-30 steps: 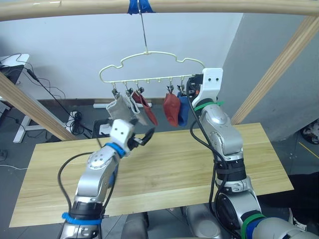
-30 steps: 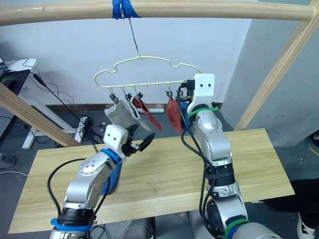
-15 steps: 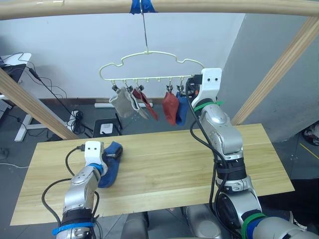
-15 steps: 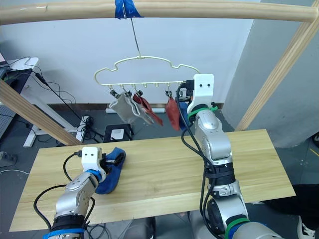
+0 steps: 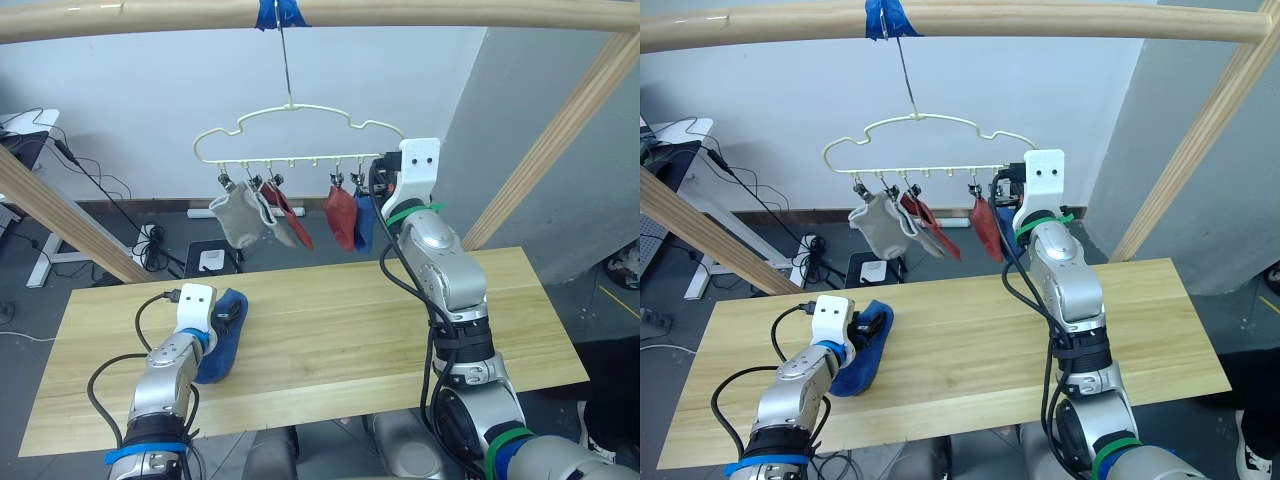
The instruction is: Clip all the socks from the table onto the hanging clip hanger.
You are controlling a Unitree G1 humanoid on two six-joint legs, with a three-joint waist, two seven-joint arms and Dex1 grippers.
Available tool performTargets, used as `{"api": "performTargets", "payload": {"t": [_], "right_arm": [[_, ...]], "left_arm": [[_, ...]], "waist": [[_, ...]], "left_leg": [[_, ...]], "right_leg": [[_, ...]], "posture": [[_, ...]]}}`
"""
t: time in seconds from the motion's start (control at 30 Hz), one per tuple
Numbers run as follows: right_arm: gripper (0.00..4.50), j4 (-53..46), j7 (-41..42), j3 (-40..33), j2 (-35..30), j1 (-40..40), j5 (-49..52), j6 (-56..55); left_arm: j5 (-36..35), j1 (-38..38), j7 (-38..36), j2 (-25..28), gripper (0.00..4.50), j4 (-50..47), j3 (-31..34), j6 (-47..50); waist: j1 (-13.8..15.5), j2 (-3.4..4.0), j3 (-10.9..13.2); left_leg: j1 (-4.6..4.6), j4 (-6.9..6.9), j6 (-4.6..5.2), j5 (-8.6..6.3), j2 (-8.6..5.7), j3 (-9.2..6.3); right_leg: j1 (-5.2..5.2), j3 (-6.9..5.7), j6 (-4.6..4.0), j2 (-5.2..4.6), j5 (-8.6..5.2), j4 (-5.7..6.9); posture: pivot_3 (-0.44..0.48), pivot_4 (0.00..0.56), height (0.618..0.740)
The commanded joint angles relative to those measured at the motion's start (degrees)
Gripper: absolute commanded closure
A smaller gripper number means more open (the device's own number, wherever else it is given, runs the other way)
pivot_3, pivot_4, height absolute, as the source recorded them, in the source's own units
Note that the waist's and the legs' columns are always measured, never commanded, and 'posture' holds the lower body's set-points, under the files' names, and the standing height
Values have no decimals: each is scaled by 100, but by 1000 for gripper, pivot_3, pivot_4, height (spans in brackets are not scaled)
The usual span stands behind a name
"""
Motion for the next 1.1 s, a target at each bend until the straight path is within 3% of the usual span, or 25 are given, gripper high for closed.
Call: {"api": "performTargets", "payload": {"t": [0.03,0.37,0.53,0.63,0.7,0.87,1.1], "right_arm": [[4500,-267,44,53,38,-72,87,-54],[4500,-242,22,31,60,-85,96,-88],[4500,-242,1,15,55,-98,92,-93],[4500,-248,-10,8,39,-109,84,-78],[4500,-252,-9,6,32,-113,78,-68],[4500,-262,-16,-6,15,-121,64,-54],[4500,-249,-11,14,23,-135,73,-61]], "left_arm": [[93,145,20,16,2458,-5,-70,18],[198,133,-147,38,4480,-31,-243,-350],[-146,-80,-962,-26,4480,-451,-513,-407],[-454,-634,-2364,26,4480,-1369,-1446,-192],[-606,-915,-2832,-23,4480,-1745,-1828,25],[-502,-1624,-2685,-676,4480,-1715,-2252,-59],[206,-2587,-1413,-1696,4480,-25,-2149,-1223]], "waist": [[-1,1,-1],[-2,1,-1],[0,1,-1],[34,1,-1],[36,1,-1],[-107,5,-7],[-130,6,-8]], "left_leg": [[0,0,0,0,0,0],[0,0,0,0,0,1],[-2,0,0,0,0,0],[-8,0,0,0,0,-1],[-14,2,-1,1,-4,-2],[-2,-9,0,0,-2,10],[-4,-8,1,1,-4,4]], "right_leg": [[0,0,0,0,0,0],[0,0,0,0,0,0],[-1,0,0,0,0,-1],[-2,-3,0,0,0,-2],[-2,-5,1,-2,0,-5],[-2,8,3,-1,1,-8],[0,8,4,5,0,-8]], "posture": [[-200,187,740],[-205,186,740],[-211,189,740],[-213,188,740],[-222,187,740],[-227,187,740],[-231,184,740]]}}
